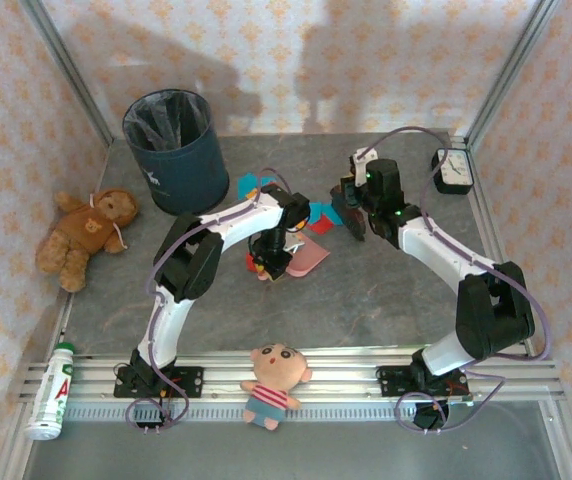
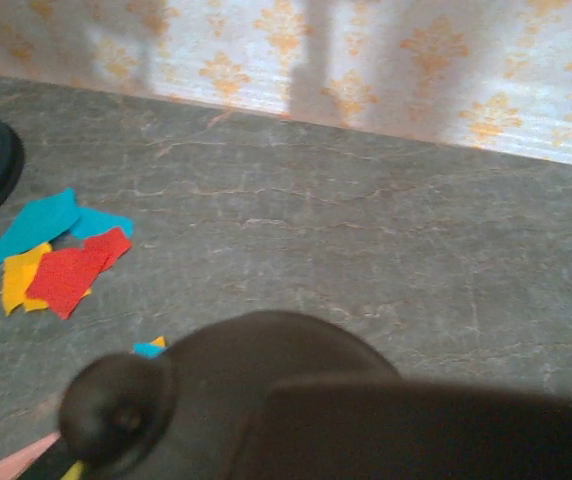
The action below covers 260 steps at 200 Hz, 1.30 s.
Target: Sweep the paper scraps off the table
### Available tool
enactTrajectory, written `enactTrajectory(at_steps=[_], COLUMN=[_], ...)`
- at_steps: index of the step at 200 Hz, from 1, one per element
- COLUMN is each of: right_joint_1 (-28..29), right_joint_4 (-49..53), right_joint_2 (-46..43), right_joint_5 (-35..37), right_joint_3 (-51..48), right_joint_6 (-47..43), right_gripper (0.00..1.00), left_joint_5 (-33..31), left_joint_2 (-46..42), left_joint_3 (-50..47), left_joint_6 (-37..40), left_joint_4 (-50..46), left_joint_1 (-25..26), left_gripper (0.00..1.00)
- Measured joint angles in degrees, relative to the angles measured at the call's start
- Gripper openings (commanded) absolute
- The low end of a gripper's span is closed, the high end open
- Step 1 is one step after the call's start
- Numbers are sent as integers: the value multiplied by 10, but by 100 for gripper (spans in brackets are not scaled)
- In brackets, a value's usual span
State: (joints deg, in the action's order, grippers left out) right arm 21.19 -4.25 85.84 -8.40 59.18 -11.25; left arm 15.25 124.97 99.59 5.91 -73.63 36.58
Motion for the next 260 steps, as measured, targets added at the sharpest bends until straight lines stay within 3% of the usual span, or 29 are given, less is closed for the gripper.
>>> enactTrajectory(at_steps=[80,155,217,260], right_joint_1=[47,61,61,61], right_joint_4=[75,141,141,128], right_joint_2=[-56,-121,-167,-166], right_joint_5=[-67,-88,-48,32], right_joint_3=[-18,-35,-37,-37], right_joint_6=[-10,7,31,45], right_gripper=[0,0,0,0], left_joint_5=[2,8,9,10], left_joint_2=[2,2,-22,-35], left_joint_3=[2,-7,-43,-61], left_joint_6=[2,2,1,1], left_joint_4=[-3,4,25,32], left_joint_1=[0,-2,-4,-14], left_gripper=[0,0,0,0])
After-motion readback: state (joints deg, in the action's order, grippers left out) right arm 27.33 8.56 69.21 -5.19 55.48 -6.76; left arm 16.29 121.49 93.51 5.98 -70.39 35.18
